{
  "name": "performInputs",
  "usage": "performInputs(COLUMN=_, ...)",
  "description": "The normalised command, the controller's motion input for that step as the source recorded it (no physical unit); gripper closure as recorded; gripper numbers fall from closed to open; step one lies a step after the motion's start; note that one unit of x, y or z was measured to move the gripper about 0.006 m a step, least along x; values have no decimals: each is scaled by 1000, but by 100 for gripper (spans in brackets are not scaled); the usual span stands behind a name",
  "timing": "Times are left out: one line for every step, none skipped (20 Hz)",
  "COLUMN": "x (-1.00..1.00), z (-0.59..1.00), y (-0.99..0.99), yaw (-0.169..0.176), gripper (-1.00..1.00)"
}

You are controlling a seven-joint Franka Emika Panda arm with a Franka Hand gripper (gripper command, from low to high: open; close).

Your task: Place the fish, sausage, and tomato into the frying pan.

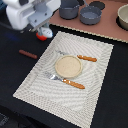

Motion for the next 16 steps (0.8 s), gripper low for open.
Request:
performInputs(x=486, z=234, y=871, yaw=0, gripper=100)
performInputs(x=506, z=229, y=874, yaw=0, gripper=100)
performInputs(x=523, z=234, y=880, yaw=0, gripper=100)
performInputs(x=534, z=206, y=880, yaw=0, gripper=100)
performInputs(x=546, z=203, y=880, yaw=0, gripper=100)
performInputs(x=554, z=203, y=880, yaw=0, gripper=100)
performInputs(x=554, z=186, y=877, yaw=0, gripper=100)
performInputs(x=557, z=183, y=877, yaw=0, gripper=100)
performInputs(x=557, z=180, y=874, yaw=0, gripper=100)
performInputs(x=560, z=180, y=874, yaw=0, gripper=100)
performInputs(x=569, z=189, y=874, yaw=0, gripper=100)
performInputs(x=571, z=186, y=871, yaw=0, gripper=100)
performInputs(x=574, z=163, y=863, yaw=0, gripper=100)
performInputs(x=586, z=140, y=851, yaw=0, gripper=100)
performInputs(x=606, z=120, y=843, yaw=0, gripper=100)
performInputs(x=631, z=123, y=834, yaw=0, gripper=100)
